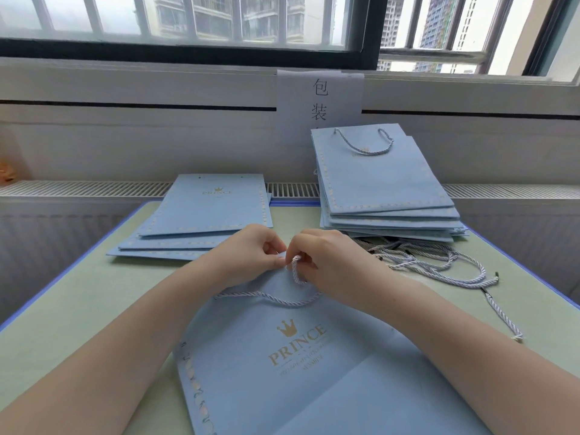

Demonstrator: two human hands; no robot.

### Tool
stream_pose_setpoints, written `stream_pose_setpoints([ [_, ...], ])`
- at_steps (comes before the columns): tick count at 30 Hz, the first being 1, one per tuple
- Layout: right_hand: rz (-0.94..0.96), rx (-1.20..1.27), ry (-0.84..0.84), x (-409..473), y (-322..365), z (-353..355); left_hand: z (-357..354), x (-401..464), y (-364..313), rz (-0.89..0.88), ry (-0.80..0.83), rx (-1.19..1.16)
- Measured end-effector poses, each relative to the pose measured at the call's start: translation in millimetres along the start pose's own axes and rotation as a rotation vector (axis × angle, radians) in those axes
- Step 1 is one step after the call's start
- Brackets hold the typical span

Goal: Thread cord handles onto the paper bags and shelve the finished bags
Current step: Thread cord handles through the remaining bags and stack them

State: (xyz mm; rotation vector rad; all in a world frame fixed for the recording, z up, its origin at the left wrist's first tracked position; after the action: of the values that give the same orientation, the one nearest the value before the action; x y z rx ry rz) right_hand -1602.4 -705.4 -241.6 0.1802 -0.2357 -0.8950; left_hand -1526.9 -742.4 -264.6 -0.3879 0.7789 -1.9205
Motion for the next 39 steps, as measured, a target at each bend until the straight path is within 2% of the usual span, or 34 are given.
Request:
stream_pose_setpoints([
  [5,-0.023,0.016,-0.039,-0.3,-1.6,4.5,2.1,-0.8,1.2,-0.002,0.001,-0.112],
  [10,-0.020,0.090,-0.122,0.2,-5.4,10.2,10.6,-3.4,13.1,0.088,-0.034,-0.296],
  [14,0.026,0.134,-0.101,0.9,-4.8,4.3,2.8,-6.3,23.5,0.150,0.057,-0.461],
  [16,0.055,0.144,-0.107,0.1,-2.9,4.8,0.3,-6.1,28.9,0.167,0.089,-0.473],
  [18,0.053,0.170,-0.124,-0.9,-4.3,7.7,1.1,-5.5,32.8,0.179,0.106,-0.464],
  [22,0.058,0.222,-0.180,-3.6,-5.5,15.7,-6.6,-8.8,30.0,0.184,0.211,-0.638],
  [30,0.072,0.200,-0.206,-3.2,-4.2,23.3,-4.7,-10.1,19.1,0.074,0.254,-0.778],
  [39,0.143,0.124,-0.281,-7.0,2.9,27.1,-8.2,-9.5,20.6,-0.001,0.350,-0.829],
])
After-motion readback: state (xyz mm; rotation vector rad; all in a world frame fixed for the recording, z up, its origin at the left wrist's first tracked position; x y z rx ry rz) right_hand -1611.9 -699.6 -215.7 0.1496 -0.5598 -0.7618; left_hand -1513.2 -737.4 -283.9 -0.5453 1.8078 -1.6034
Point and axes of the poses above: each hand's wrist, its own x-axis towards the middle knuckle, its own z-axis out of the back of the hand, y = z × x, the point moved 10 cm from there along x, towards the middle knuckle, and after that the axes turned 12 degrees about y, right-handed, at the moved point
